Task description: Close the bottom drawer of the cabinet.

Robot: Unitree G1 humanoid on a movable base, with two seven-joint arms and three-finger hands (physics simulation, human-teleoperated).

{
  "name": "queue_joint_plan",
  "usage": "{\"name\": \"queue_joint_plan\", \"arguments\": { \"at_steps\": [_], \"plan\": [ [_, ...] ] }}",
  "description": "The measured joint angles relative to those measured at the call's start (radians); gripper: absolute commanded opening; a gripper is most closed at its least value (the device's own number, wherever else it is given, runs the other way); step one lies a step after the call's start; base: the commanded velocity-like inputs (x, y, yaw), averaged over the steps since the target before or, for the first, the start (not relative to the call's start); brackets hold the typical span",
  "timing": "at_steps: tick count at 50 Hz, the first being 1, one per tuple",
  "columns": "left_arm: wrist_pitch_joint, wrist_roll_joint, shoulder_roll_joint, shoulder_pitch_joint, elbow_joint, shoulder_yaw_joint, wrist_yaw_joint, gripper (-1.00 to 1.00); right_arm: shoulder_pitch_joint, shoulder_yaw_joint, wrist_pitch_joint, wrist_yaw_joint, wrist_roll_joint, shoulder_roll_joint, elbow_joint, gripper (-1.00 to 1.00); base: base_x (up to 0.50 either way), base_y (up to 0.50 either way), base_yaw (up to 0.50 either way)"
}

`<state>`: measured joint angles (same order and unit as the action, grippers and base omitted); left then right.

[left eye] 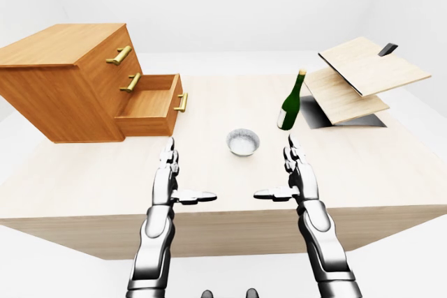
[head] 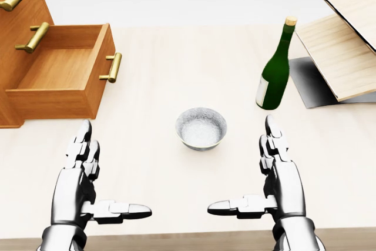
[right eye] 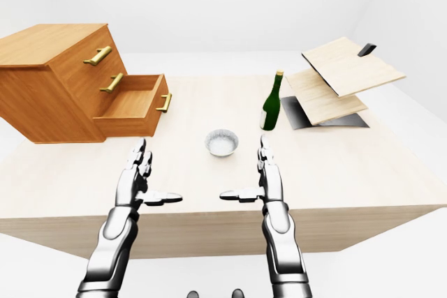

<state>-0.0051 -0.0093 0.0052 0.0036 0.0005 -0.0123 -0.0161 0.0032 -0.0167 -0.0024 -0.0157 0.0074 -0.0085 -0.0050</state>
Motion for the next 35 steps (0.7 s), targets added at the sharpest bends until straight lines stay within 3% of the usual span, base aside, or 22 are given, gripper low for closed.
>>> {"name": "queue_joint_plan", "arguments": {
  "at_steps": [13,17,22,27,35],
  "plan": [
    [-0.001,-0.013,0.007,0.006,-0.005,-0.014,-0.019,1.00,0.007,-0.018,-0.026,-0.019,0.000,-0.010,0.010,1.00,0.00,0.00,0.00],
    [0.002,-0.015,0.007,0.007,-0.009,-0.015,-0.021,1.00,0.028,-0.030,0.006,-0.020,0.001,-0.013,-0.065,1.00,0.00,0.00,0.00],
    [0.000,-0.014,0.007,0.011,-0.012,-0.013,-0.023,1.00,0.066,-0.063,0.084,-0.021,-0.001,-0.017,-0.231,1.00,0.00,0.00,0.00],
    [0.000,-0.013,0.007,0.012,-0.013,-0.013,-0.024,1.00,0.101,-0.150,0.090,-0.033,0.019,-0.016,-0.443,1.00,0.00,0.00,0.00],
    [0.003,-0.013,0.007,0.013,-0.018,-0.011,-0.027,1.00,0.121,-0.363,0.090,-0.067,0.106,-0.012,-0.714,1.00,0.00,0.00,0.00]
  ]
}}
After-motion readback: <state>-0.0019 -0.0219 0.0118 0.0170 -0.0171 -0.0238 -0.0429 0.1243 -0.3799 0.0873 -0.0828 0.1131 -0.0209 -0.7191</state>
